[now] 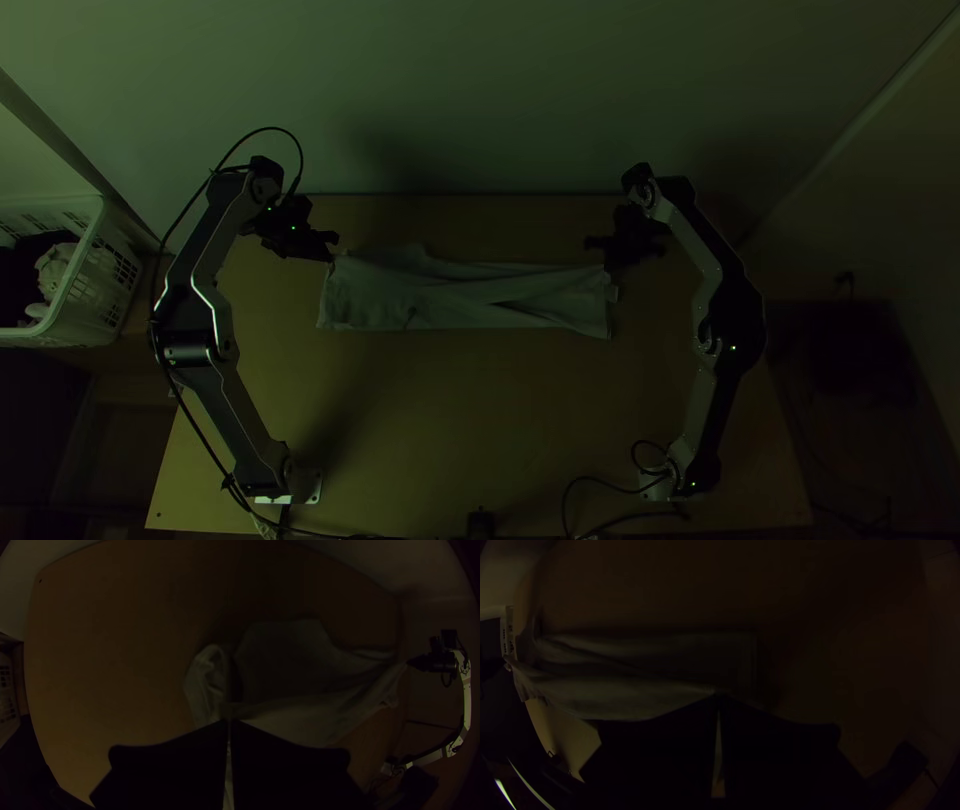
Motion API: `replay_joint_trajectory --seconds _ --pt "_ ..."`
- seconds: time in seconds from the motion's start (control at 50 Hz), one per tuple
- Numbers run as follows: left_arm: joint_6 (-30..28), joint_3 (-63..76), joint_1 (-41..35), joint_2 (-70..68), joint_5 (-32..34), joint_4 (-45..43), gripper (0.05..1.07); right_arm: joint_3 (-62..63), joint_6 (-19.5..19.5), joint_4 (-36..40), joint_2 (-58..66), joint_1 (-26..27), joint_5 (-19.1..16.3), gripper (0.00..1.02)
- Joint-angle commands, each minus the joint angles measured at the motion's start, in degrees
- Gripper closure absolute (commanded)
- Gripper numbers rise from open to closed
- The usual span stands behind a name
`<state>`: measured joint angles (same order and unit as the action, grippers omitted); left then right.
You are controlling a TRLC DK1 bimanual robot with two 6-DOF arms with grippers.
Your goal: Fold the t-shirt
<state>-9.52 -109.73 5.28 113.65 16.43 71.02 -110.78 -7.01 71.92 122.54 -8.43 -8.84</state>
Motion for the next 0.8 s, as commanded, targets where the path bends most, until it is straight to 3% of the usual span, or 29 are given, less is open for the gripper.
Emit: replay_joint_trajectory --seconds 0.0,0.08,0.12,0.16,0.26,0.3,0.32,0.58,0.78 --pt "0.5 -1.6 0.8 1.3 1.0 -0.2 0.68 -2.8 0.0 -0.3 2.4 1.0 0.4 1.0" --pt "-1.4 -0.9 0.5 1.9 0.9 0.3 0.12 -4.6 -0.4 -0.3 3.4 1.5 0.5 0.98" --pt "-1.4 -0.3 0.5 2.0 0.9 0.4 0.1 -5.5 -0.4 -0.3 3.8 1.7 0.6 0.95" --pt "-1.3 0.4 0.6 1.8 1.0 0.4 0.1 -6.4 -0.5 -0.3 4.0 1.7 0.5 0.85" --pt "-0.4 1.7 1.0 1.3 2.7 0.3 0.1 -7.6 -1.6 -0.3 3.5 2.2 0.5 0.22" --pt "-0.3 2.7 1.5 0.5 4.7 0.0 0.1 -8.5 -1.8 -0.1 3.3 2.4 0.5 0.06" --pt "-0.3 3.3 1.8 0.2 5.7 -0.4 0.1 -8.8 -1.9 0.1 3.1 2.5 0.5 0.03" --pt "0.1 10.9 5.5 -5.2 9.8 -4.2 0.1 -9.7 -4.6 0.3 -1.7 4.6 -2.3 0.03" --pt "-1.6 16.4 10.8 -7.8 19.7 -5.3 0.1 -9.3 -5.9 0.6 -6.1 5.7 -4.2 0.03"
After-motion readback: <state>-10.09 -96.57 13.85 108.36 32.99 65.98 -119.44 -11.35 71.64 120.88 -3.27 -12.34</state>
